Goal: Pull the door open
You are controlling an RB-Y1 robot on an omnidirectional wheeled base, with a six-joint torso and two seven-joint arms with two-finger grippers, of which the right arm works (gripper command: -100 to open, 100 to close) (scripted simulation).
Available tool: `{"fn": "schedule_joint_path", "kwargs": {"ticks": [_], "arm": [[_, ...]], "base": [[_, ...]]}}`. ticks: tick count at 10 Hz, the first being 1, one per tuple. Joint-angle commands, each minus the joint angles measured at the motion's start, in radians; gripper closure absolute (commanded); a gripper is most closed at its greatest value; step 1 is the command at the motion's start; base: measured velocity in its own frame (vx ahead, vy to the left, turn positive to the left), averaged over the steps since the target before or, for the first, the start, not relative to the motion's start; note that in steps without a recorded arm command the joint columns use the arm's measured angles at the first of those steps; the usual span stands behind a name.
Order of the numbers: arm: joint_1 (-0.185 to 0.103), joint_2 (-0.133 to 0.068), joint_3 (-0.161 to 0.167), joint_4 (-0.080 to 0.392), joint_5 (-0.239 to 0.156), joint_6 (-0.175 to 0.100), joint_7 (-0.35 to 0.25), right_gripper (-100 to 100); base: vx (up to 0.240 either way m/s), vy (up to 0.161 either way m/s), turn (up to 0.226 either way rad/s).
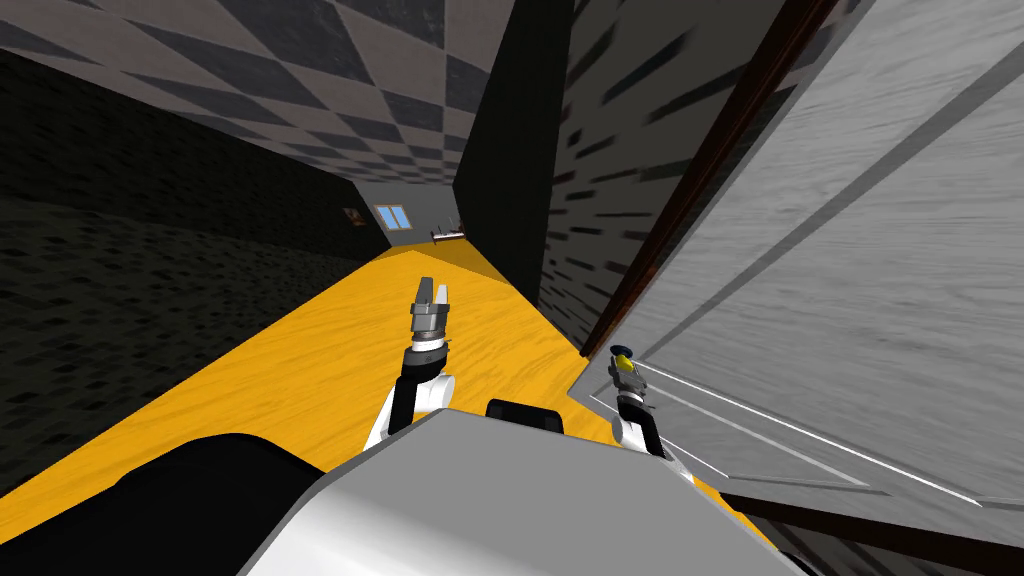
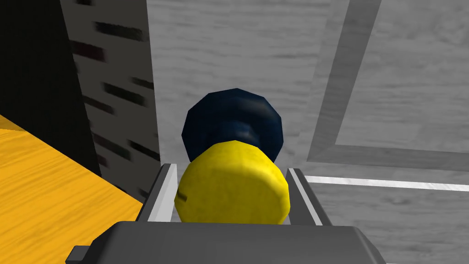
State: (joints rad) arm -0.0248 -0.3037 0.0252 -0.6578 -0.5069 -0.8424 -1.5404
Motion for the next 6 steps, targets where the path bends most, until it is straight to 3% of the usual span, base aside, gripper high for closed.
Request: {"fn": "schedule_joint_path", "kwargs": {"ticks": [1,4,5,6], "arm": [[0.008,-0.009,0.018,-0.009,0.009,-0.002,-0.017,100],[0.018,-0.023,0.048,-0.018,0.023,-0.006,-0.044,100],[0.015,-0.020,0.043,-0.013,0.020,-0.005,-0.039,100],[0.024,-0.029,0.066,-0.018,0.033,-0.011,-0.059,100]], "base": [[-0.209,0.002,0.087],[-0.210,-0.014,0.078],[-0.091,-0.009,0.029],[-0.124,-0.010,0.054]]}}
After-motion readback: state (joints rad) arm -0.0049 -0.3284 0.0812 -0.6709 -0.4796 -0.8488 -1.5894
